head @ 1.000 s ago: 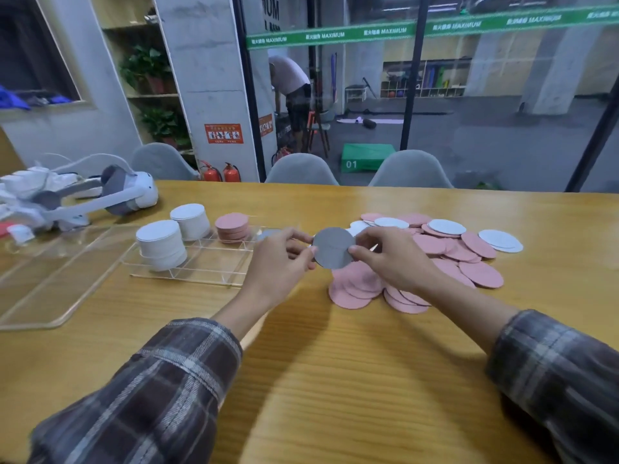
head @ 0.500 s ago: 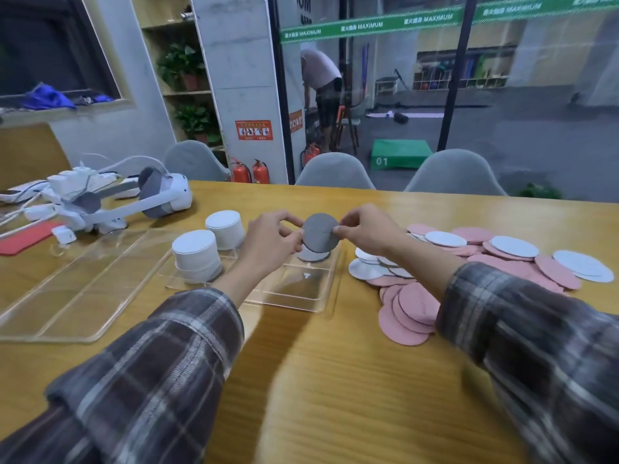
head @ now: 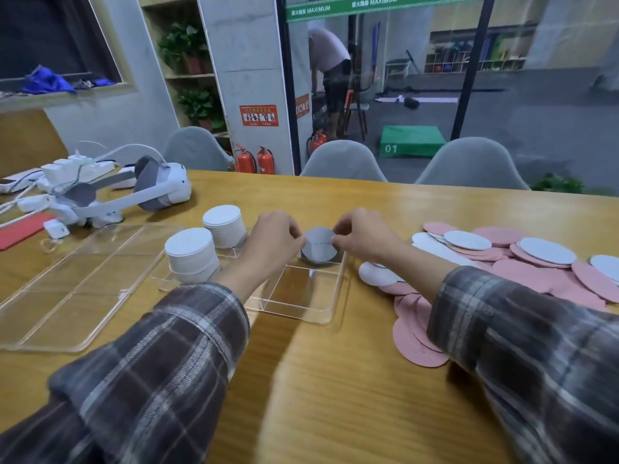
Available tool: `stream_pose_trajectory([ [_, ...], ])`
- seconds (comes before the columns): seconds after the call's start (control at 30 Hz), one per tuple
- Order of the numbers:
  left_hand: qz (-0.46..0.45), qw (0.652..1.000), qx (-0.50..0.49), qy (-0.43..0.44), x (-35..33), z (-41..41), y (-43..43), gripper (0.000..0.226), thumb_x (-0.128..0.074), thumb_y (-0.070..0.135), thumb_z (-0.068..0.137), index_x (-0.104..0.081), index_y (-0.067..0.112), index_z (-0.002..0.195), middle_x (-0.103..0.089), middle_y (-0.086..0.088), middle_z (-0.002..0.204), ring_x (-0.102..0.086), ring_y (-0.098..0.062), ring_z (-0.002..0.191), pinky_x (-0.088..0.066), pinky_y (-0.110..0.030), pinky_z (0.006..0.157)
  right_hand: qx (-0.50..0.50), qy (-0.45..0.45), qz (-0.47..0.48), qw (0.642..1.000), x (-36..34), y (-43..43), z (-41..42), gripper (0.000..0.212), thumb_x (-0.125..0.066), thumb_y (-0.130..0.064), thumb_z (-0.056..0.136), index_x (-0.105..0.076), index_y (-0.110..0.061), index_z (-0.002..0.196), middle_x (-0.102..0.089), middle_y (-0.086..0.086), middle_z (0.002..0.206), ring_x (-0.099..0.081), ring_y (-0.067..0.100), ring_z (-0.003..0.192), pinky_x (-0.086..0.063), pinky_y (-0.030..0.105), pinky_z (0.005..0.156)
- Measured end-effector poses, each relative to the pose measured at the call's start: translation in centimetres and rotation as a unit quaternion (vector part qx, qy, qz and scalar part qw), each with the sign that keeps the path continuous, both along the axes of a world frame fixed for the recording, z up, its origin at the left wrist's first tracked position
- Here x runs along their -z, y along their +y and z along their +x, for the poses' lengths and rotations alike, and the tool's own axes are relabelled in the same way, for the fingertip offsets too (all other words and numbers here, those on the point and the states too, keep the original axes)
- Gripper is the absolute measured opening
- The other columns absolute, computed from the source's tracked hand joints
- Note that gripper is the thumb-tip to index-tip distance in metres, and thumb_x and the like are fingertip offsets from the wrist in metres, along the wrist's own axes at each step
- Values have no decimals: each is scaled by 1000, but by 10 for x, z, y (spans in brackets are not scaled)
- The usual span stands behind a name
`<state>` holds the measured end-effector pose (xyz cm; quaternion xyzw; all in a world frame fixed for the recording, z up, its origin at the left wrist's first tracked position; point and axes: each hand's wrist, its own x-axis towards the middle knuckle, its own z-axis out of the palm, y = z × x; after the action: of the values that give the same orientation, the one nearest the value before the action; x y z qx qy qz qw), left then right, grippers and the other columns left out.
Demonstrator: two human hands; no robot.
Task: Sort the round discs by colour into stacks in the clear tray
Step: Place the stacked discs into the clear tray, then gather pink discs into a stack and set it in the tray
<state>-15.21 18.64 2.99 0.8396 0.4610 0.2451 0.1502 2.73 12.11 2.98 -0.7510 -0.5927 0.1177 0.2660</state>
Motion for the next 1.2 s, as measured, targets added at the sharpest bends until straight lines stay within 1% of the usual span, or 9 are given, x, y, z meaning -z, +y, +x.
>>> stream_pose_trajectory([
  [0.13,20,999,-11,26,3,1,-1,19,-73,27,91,-81,14,80,-74,-2,75,-69,-24,80,-61,-43,74,-7,-21,-4,1000,5,1,-1,20,-68,-24,90,-77,-17,106,-74,2,101,-66,21,97,-58,39,85],
  [0.23,34,999,-15,27,1,0,-7,18,-72,31,94,-81,16,98,-75,-4,92,-68,-27,90,-60,-43,81,-8,-26,10,1000,4,-1,-2,26,-69,-26,93,-75,-14,115,-73,3,107,-64,21,102,-55,38,91],
  [0.3,45,999,-6,20,-1,-2,-11,18,-71,31,95,-81,17,101,-75,-3,91,-67,-26,90,-59,-43,82,-11,-24,29,999,1,-6,-1,23,-67,-25,95,-75,-14,114,-73,2,107,-64,19,102,-54,35,91],
  [0.47,70,997,41,-15,-11,-2,-34,15,-67,26,96,-81,20,97,-71,5,81,-63,-19,84,-56,-39,77,-12,-19,61,998,-11,-31,10,21,-67,-24,93,-75,-20,112,-73,-3,100,-62,16,98,-50,32,84],
  [0.63,86,981,169,-40,-13,12,-69,9,-72,20,93,-81,17,90,-73,8,81,-61,-11,75,-54,-37,74,0,-22,92,995,-17,-77,28,17,-69,-20,91,-76,-20,106,-73,-3,96,-61,14,92,-45,28,84],
  [0.83,59,965,254,-26,-12,44,-116,7,-75,22,92,-82,19,91,-71,13,80,-58,3,68,-43,-14,66,21,-20,95,995,-10,-145,56,18,-67,-20,91,-76,-17,107,-73,-2,100,-57,5,72,-41,18,63],
  [0.97,52,958,283,-19,-5,61,-144,8,-79,27,90,-81,19,92,-69,14,80,-57,-2,69,-43,-16,66,38,-19,107,993,-6,-188,69,16,-70,-18,89,-76,-16,104,-72,-5,95,-54,-8,72,-37,4,66],
  [1.07,57,959,277,-30,10,74,-164,14,-80,29,89,-79,17,98,-67,6,88,-54,-2,71,-40,-19,70,54,-17,119,991,1,-222,73,14,-72,-20,90,-76,-19,103,-68,-13,87,-55,-11,71,-38,4,67],
  [1.2,56,963,256,-55,33,86,-187,28,-80,41,87,-79,20,107,-58,6,105,-57,-9,95,-47,-29,85,49,-16,132,990,14,-268,73,12,-71,-15,89,-75,-17,101,-67,-16,85,-57,-9,69,-39,7,64],
])
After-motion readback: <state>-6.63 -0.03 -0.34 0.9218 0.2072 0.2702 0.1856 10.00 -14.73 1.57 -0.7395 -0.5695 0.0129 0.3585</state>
